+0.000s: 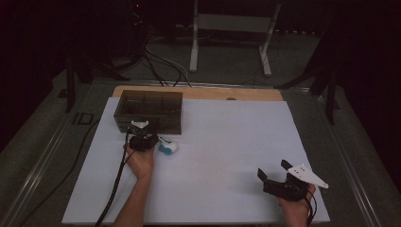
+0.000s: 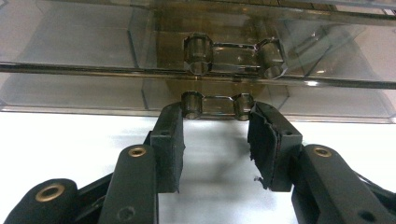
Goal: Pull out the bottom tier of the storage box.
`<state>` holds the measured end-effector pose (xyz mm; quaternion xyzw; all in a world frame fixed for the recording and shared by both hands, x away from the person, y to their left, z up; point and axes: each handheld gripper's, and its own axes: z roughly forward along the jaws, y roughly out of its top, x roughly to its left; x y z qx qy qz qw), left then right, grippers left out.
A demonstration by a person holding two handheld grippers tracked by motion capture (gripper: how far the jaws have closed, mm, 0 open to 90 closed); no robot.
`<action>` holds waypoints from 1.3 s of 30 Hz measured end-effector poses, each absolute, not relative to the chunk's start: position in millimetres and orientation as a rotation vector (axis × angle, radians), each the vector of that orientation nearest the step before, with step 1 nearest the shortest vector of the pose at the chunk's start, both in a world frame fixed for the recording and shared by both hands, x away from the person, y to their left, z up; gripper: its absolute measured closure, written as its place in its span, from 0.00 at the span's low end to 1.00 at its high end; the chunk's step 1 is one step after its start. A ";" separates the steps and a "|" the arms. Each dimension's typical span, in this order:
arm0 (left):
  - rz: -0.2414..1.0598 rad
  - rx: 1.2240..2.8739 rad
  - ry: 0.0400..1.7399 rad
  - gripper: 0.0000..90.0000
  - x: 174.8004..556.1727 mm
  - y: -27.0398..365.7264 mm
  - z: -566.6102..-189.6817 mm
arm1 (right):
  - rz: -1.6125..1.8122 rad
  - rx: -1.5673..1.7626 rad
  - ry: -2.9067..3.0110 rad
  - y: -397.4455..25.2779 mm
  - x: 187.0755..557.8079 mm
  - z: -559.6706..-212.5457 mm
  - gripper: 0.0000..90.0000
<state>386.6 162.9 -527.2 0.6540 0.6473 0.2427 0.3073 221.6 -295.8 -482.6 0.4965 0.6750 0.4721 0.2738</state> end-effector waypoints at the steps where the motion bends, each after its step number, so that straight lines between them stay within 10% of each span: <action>1: 0.642 1.731 1.711 0.66 386.5 163.0 -527.2 | 1.269 1.336 1.816 -295.9 221.6 -482.7 0.03; 29: 0.639 1.735 1.701 0.64 368.5 162.7 -526.5 | 1.263 1.340 1.813 -296.9 220.9 -482.9 0.03; 39: 0.651 1.719 1.677 0.46 364.0 165.1 -519.0 | 1.264 1.343 1.813 -297.0 220.9 -483.0 0.03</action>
